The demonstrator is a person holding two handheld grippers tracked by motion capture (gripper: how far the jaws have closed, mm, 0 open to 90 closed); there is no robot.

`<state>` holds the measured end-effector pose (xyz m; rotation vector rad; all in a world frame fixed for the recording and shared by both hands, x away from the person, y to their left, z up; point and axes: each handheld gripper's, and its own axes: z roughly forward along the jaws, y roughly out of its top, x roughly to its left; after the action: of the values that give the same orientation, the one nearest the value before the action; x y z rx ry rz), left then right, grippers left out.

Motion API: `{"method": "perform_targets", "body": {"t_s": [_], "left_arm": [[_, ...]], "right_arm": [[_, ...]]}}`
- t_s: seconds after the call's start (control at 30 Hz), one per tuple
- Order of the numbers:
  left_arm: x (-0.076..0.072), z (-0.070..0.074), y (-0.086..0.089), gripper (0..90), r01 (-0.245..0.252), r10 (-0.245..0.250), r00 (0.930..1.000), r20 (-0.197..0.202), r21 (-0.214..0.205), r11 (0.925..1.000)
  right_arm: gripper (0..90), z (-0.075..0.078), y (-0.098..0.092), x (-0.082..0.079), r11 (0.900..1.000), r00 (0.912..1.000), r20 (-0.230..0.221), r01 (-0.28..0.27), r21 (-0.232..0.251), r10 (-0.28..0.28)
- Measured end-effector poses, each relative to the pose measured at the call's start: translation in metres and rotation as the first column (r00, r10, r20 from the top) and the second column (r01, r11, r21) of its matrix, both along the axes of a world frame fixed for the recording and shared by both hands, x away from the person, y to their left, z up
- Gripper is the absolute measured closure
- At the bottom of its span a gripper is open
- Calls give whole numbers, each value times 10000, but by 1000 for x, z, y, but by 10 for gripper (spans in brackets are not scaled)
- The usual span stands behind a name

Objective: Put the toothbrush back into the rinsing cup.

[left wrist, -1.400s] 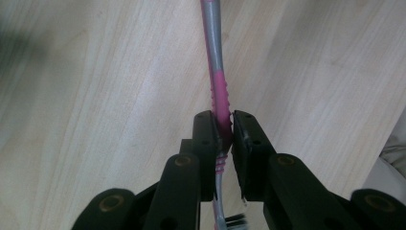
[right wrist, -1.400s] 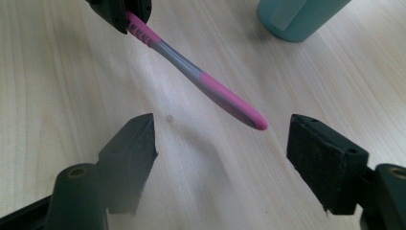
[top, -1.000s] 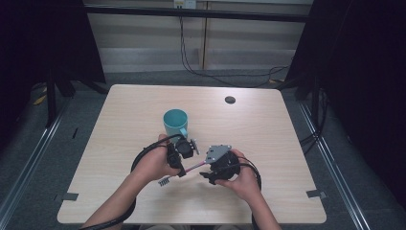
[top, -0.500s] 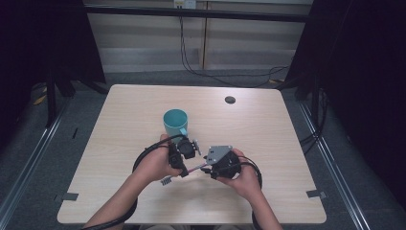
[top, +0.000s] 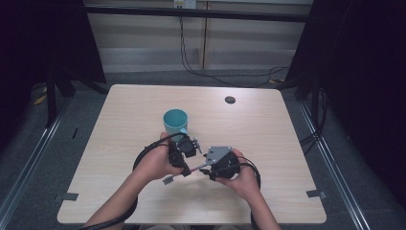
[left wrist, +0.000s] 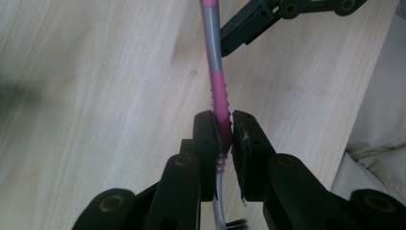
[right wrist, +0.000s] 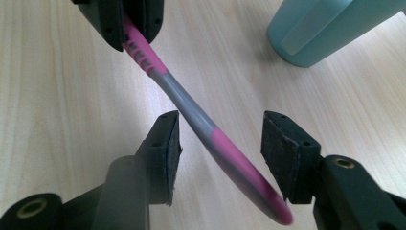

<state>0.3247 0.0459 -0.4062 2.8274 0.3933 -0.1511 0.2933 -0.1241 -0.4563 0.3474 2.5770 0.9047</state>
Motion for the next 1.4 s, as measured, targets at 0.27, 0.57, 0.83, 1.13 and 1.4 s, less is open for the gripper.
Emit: {"method": "perform_targets", "body": {"t_s": [0.27,0.57,0.83,1.13,1.4], "left_arm": [[2,-2,-1,806,43,-43,10000,-67,21,10000],[3,-4,2,805,-84,84,9999,-90,-50,10000],[4,-1,0,787,53,-54,9994,340,32,10000],[12,1,9,425,-762,908,9902,1065,-1339,9881],[16,8,18,264,-1026,1345,9813,1379,-2169,9708]], "right_arm": [[471,3,-1,0,10000,10000,84,-1,81,0],[591,0,-3,-1,9992,9999,0,-152,-369,152],[752,-2,3,-5,9860,9964,-359,-808,-1456,763],[810,-8,4,-8,9817,9872,-920,-1417,-1269,1306],[811,-9,-11,-2,9907,9925,-1141,-585,-1231,444]]}}
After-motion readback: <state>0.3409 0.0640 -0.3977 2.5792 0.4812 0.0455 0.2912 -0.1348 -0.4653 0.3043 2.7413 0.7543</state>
